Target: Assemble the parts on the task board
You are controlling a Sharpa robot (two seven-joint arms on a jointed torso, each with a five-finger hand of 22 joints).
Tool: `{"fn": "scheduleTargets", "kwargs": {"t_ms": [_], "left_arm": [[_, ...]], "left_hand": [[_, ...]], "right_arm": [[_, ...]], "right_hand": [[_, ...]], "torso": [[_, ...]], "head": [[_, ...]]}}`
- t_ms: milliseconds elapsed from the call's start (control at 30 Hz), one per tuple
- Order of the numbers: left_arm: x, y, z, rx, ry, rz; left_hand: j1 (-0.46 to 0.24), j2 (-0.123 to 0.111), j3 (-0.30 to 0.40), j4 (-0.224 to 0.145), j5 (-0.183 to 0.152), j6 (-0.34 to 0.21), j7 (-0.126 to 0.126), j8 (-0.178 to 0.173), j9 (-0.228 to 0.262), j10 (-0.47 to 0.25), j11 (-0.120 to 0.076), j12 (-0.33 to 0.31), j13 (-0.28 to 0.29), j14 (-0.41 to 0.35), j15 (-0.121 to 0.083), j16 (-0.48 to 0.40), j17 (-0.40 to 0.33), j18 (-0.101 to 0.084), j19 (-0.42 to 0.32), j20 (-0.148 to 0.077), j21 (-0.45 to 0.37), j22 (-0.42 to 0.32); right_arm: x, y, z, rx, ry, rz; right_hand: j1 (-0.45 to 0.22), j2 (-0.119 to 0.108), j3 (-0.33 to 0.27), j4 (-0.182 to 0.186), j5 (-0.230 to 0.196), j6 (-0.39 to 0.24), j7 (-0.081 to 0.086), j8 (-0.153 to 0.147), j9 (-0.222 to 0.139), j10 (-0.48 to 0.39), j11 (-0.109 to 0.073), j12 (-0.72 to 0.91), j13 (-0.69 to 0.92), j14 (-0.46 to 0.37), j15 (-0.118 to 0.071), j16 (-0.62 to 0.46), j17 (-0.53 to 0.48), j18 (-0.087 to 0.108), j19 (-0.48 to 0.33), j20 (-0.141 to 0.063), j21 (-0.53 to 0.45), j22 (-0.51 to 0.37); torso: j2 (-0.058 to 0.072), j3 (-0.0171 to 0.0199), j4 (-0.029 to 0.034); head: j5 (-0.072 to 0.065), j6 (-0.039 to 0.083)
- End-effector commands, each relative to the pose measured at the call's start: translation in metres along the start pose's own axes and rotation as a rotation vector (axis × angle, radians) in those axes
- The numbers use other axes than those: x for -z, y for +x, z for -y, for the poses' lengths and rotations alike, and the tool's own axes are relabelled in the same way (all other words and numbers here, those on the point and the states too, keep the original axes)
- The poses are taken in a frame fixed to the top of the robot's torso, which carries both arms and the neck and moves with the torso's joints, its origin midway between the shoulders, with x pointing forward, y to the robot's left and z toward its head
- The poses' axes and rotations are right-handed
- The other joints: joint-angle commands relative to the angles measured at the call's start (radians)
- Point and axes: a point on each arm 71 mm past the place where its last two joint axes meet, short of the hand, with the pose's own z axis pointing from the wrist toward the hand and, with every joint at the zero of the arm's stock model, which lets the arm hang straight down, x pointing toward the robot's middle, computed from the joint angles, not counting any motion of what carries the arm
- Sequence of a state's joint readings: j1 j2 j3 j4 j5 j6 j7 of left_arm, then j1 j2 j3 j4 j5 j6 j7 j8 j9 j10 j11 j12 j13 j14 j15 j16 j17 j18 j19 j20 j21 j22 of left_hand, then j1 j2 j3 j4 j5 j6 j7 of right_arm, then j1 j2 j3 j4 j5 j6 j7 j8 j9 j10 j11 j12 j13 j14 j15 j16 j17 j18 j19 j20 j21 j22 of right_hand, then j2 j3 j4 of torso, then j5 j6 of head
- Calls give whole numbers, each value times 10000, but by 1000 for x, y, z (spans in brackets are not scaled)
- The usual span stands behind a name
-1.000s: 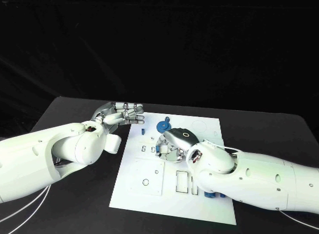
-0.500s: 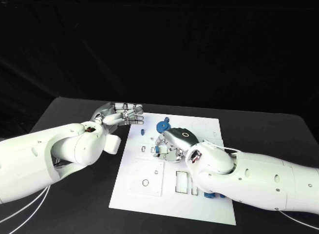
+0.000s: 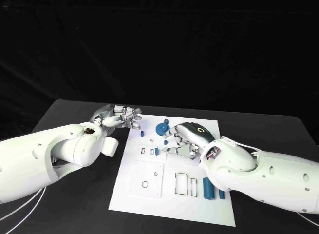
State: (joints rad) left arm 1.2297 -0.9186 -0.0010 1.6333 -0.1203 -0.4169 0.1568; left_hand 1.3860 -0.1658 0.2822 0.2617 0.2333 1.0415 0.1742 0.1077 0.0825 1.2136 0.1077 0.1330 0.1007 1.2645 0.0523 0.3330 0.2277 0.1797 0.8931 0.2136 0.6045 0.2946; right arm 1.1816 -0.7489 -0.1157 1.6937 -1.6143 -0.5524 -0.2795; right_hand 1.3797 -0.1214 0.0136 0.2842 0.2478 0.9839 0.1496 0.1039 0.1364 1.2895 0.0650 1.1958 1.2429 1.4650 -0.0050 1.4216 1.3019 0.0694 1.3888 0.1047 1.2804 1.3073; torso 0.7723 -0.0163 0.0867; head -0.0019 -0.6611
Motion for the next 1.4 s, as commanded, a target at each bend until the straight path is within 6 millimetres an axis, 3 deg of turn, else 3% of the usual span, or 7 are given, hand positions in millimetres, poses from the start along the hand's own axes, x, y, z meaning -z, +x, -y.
{"fn": "scheduleTargets", "kwargs": {"t_ms": [33,167,333,533,633,767,1400], "left_arm": [[-2,2,-4,-1898,-451,-506],[-3,3,-10,-3379,-1182,-958],[-4,8,-21,-5336,-2704,-1656],[-12,17,-23,-7677,-4011,-2132],[-17,22,-22,-8390,-4350,-2168],[-25,29,-21,-8947,-4689,-2153],[-41,58,-18,-9595,-5202,-2421]], "left_hand": [[34,63,142,80,-35,250,-126,115,39,390,-181,152,123,740,-264,673,486,58,477,-314,544,275],[56,-22,289,99,-33,494,-383,214,126,1051,-500,639,537,1470,-596,1863,1437,57,1344,-841,1702,904],[-139,27,571,170,3,705,-728,407,380,1209,-806,1931,1855,2273,-864,8310,8209,-299,2455,-1342,4533,3947],[-1372,201,94,215,-21,769,-917,941,991,832,-947,4529,4336,2712,-995,11443,12076,-941,4216,-1513,7550,8331],[-1710,414,-321,238,24,626,-967,1359,1518,828,-1033,7186,7016,2843,-1142,11863,12676,-1131,4734,-1560,8234,9489],[-2023,367,-813,257,-59,688,-1023,1768,1967,1048,-1082,8487,8363,2938,-1104,12095,13016,-1252,5089,-1585,8569,10163],[-2644,639,-2196,302,-61,356,-1058,2235,2740,1109,-1107,9412,9394,3057,-1122,12367,13414,-1430,5628,-1614,9006,11090]], "right_arm": [[8,-12,-2,-1404,-1295,-507],[18,-31,16,-2409,-764,-746],[29,-55,47,-2983,167,-479],[40,-73,75,-3106,987,-19],[42,-77,84,-3116,1261,197],[44,-81,93,-3228,1601,492],[42,-82,108,-3433,2598,745]], "right_hand": [[339,120,120,-27,-16,193,-88,164,64,-634,-80,-944,-806,27,-98,-832,-775,254,-611,-82,-1124,509],[589,258,184,3,36,227,-96,270,90,-1546,-138,-2789,-2522,-442,-146,-2701,-2732,614,-1530,-138,-3353,-769],[516,320,142,13,85,260,-148,338,106,-1460,-148,-2942,-2794,-340,-175,-3001,-2920,630,-1425,-167,-3657,-981],[429,285,56,22,304,271,-173,392,116,-1282,-169,-2786,-2762,-212,-196,-3014,-2816,623,-1304,-190,-3775,-1063],[391,254,17,27,419,270,-177,407,118,-1277,-175,-2788,-2794,-193,-201,-3050,-2823,624,-1279,-196,-3826,-1093],[214,232,-82,56,465,258,-181,427,121,-1290,-172,-2816,-2866,-179,-200,-3127,-2856,636,-1274,-199,-3965,-1170],[-32,263,-287,51,793,216,-190,484,133,-1409,-176,-2930,-3083,-187,-202,-3393,-3003,706,-1371,-204,-4515,-1463]], "torso": [[-125,20,-36],[-206,35,-61],[-307,62,-86],[-399,81,-92],[-426,83,-86],[-419,78,-76],[-388,88,-97]], "head": [[20,-21],[34,-94],[-11,-197],[39,-249],[66,-291],[66,-293],[155,-353]]}}
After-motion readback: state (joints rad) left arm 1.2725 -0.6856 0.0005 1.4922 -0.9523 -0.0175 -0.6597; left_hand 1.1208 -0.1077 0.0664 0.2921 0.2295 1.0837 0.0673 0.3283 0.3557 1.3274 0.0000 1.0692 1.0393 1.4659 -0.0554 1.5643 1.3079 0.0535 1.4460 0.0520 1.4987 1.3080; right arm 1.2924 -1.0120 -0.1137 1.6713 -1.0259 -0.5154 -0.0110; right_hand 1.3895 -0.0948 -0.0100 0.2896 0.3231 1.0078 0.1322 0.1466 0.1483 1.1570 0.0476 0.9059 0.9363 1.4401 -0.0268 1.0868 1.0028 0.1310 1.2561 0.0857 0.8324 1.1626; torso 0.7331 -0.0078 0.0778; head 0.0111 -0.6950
